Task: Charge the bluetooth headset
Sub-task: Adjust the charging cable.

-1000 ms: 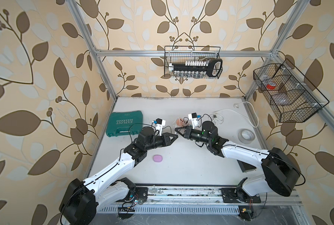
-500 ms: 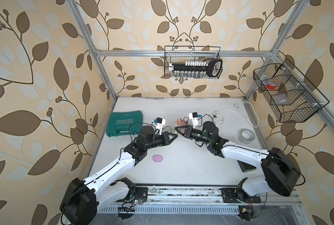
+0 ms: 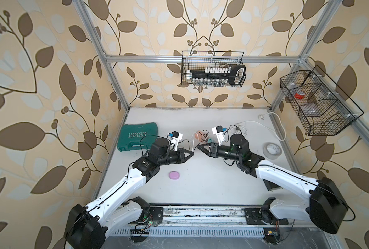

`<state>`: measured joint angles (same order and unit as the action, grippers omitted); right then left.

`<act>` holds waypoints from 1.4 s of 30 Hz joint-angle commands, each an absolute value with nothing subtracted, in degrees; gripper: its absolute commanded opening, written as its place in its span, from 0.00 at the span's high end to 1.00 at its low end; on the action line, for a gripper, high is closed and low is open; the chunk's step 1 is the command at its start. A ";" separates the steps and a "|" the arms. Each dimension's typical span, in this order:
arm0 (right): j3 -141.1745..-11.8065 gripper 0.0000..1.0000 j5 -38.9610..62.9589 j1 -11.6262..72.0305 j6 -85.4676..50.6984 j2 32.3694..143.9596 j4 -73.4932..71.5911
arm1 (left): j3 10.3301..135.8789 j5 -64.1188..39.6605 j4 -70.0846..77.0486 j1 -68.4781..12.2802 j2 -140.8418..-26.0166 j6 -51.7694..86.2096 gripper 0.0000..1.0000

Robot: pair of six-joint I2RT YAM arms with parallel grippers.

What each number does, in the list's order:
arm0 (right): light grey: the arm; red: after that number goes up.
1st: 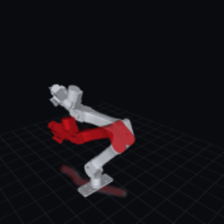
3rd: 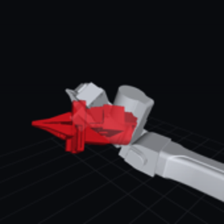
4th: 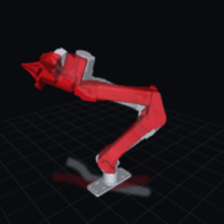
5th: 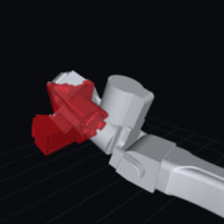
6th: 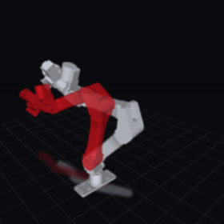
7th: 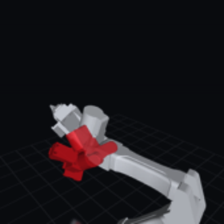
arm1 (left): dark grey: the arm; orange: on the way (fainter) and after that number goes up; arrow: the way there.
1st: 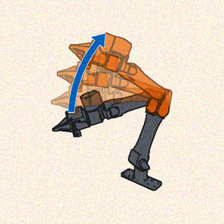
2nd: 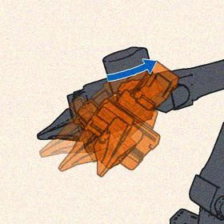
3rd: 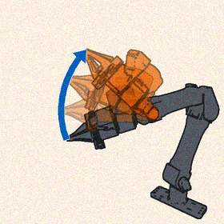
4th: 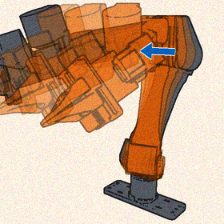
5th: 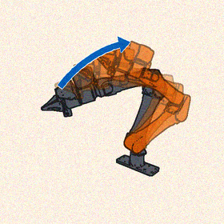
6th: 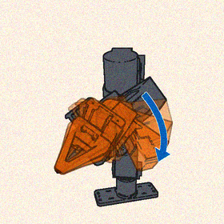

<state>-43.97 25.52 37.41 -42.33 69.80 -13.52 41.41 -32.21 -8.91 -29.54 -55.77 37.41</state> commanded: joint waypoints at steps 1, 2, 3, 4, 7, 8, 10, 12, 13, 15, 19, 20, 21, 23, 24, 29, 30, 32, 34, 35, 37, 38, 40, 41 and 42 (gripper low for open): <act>-47.28 0.50 29.15 36.14 -25.91 65.60 1.84 | 45.87 -36.64 -20.56 -29.18 -53.50 30.42 1.00; -47.75 0.47 29.94 35.59 -23.72 64.69 3.73 | 46.46 -37.24 -22.69 -29.16 -53.25 29.43 1.00; -48.55 0.45 31.78 34.87 -21.03 64.03 5.27 | 47.21 -38.12 -25.13 -29.18 -52.97 28.22 1.00; -49.75 0.44 33.56 34.34 -18.74 63.82 6.97 | 48.07 -38.93 -27.60 -29.18 -52.92 26.99 1.00; -55.02 0.44 40.87 33.81 -11.72 65.93 13.37 | 50.26 -41.93 -32.92 -29.14 -53.21 23.85 1.00; -56.90 0.44 43.52 33.81 -9.70 67.32 15.57 | 50.80 -42.74 -34.27 -29.14 -53.41 23.11 1.00; -60.55 0.44 46.64 33.76 -6.16 70.09 19.32 | 51.92 -44.45 -37.39 -29.18 -53.78 21.57 1.00; -62.27 0.44 50.70 33.75 -4.13 72.14 19.91 | 52.54 -46.12 -39.60 -29.18 -53.72 20.12 1.00; -62.83 0.44 53.38 33.78 -3.96 73.23 19.04 | 52.81 -46.80 -40.34 -29.17 -53.56 19.55 1.00; -65.10 0.44 56.80 34.05 -2.70 75.51 20.37 | 53.19 -47.88 -41.71 -29.17 -53.28 18.48 1.00; -68.24 0.43 59.49 35.34 0.54 79.24 22.49 | 54.38 -50.21 -44.33 -29.18 -53.43 16.36 1.00; -68.82 0.43 59.85 35.71 1.22 80.11 23.03 | 54.60 -50.76 -44.72 -29.23 -53.59 15.89 1.00; -69.59 0.43 59.94 36.25 2.11 81.09 23.90 | 54.87 -50.97 -45.21 -29.24 -53.74 15.45 1.00; -71.01 0.43 60.19 37.42 3.60 82.99 25.44 | 55.14 -51.20 -45.44 -29.24 -53.88 15.01 1.00; -71.67 0.43 60.36 38.16 4.26 83.89 26.15 | 55.20 -51.43 -45.50 -29.27 -53.92 14.92 1.00; -75.06 0.43 60.45 40.34 8.13 87.61 31.31 | 55.02 -52.47 -45.09 -29.35 -54.32 14.68 1.00; -75.39 0.44 60.55 41.33 8.56 88.16 31.95 | 55.02 -52.47 -45.14 -29.31 -54.27 14.62 1.00; -75.96 0.45 61.27 41.61 9.71 88.93 33.46 | 55.02 -52.40 -45.16 -29.36 -54.01 14.55 1.00; -76.43 0.46 62.51 41.73 11.36 89.30 35.85 | 55.18 -51.91 -45.44 -29.36 -53.64 14.43 1.00; -76.47 0.47 63.06 41.75 12.25 89.38 36.83 | 55.19 -51.77 -45.51 -29.31 -53.46 14.31 1.00; -76.56 0.46 63.38 41.70 14.07 89.47 39.19 | 55.33 -51.89 -45.55 -29.35 -53.25 14.15 1.00; -76.62 0.46 63.56 41.75 14.61 89.54 39.94 | 55.33 -52.24 -45.45 -29.36 -53.11 14.16 1.00; -76.64 0.46 63.68 41.70 15.92 89.73 41.56 | 55.44 -52.29 -45.35 -29.35 -52.98 14.16 1.00; -76.73 0.46 63.67 41.70 16.15 89.93 42.02 | 55.41 -52.38 -45.35 -29.36 -52.94 14.09 1.00; -76.86 0.47 63.86 41.82 16.58 90.19 42.59 | 55.46 -52.56 -45.21 -29.35 -52.95 14.11 1.00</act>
<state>-75.13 61.98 41.47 13.26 88.95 38.00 53.19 -50.81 -45.78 -29.54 -54.04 15.64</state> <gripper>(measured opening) 0.535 0.054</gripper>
